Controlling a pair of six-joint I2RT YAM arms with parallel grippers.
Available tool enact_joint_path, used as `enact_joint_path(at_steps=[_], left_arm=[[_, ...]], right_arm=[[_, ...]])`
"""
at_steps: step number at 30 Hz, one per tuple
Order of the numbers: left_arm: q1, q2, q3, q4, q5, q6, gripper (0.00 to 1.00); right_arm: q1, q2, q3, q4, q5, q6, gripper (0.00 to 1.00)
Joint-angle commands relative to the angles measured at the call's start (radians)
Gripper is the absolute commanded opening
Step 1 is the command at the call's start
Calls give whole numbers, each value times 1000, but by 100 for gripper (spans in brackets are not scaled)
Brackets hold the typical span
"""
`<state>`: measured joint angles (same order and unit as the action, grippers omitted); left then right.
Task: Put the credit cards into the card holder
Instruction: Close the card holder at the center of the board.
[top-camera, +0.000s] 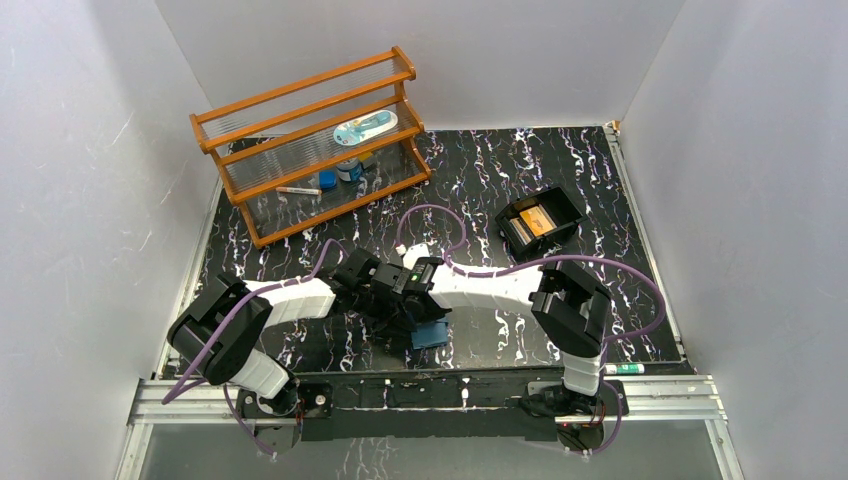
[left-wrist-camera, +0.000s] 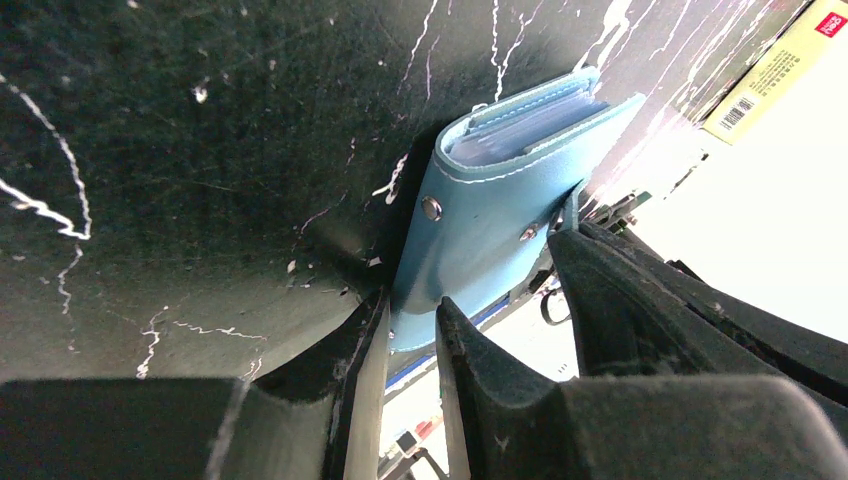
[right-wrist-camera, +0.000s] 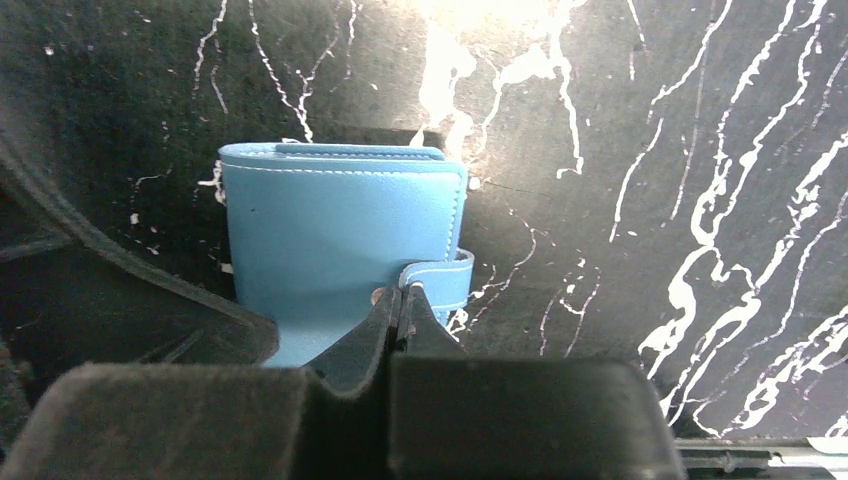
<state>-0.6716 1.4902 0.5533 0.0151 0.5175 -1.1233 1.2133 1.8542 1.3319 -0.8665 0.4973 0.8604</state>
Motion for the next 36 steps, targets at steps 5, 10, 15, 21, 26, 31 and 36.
enact_joint_path(at_steps=[5, 10, 15, 21, 26, 31, 36], left_arm=[[-8, -27, 10, -13, 1, 3, 22], [-9, -31, 8, -15, -2, 4, 22], [-11, -33, 8, -17, -6, 3, 22], [-14, -24, 10, -18, -10, 4, 22], [-16, -21, 11, -20, -10, 6, 22], [-17, -22, 13, -20, -10, 7, 22], [-17, -24, 11, -19, -11, 6, 22]], right_arm=[[10, -76, -55, 110, -48, 4, 0], [10, -92, -83, 143, -64, 14, 0], [11, -96, -85, 142, -74, 23, 0], [10, -102, -93, 152, -82, 26, 0], [9, -107, -93, 162, -83, 28, 0], [9, -107, -101, 170, -86, 30, 0], [9, -106, -132, 198, -99, 36, 0]])
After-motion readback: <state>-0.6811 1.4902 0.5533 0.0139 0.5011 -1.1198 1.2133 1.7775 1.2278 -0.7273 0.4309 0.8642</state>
